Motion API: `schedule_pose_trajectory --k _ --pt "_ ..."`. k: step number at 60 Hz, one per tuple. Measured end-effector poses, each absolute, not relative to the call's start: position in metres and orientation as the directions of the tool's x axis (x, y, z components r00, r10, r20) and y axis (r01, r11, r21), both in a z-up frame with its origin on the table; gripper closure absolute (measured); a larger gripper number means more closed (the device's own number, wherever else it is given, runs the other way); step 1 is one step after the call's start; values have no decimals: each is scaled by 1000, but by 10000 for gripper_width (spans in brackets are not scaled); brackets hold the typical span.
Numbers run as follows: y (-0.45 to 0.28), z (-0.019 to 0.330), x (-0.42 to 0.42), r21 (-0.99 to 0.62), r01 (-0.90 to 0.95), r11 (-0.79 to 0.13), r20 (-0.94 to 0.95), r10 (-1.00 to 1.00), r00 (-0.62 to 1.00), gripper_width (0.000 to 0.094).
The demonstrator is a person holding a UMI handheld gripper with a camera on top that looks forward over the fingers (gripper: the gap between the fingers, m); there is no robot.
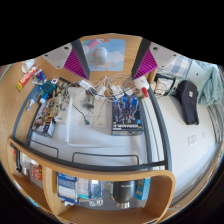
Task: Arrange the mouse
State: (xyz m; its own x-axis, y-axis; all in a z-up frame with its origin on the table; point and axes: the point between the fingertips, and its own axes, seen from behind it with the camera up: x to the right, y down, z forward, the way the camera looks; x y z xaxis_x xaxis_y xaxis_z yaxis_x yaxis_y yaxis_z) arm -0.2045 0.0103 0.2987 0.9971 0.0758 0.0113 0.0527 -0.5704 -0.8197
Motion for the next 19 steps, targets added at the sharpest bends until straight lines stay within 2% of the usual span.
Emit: schedule_pose_trajectory --k 19 --pt "-11 311 -204 -832 38 -554 2 66 998 97"
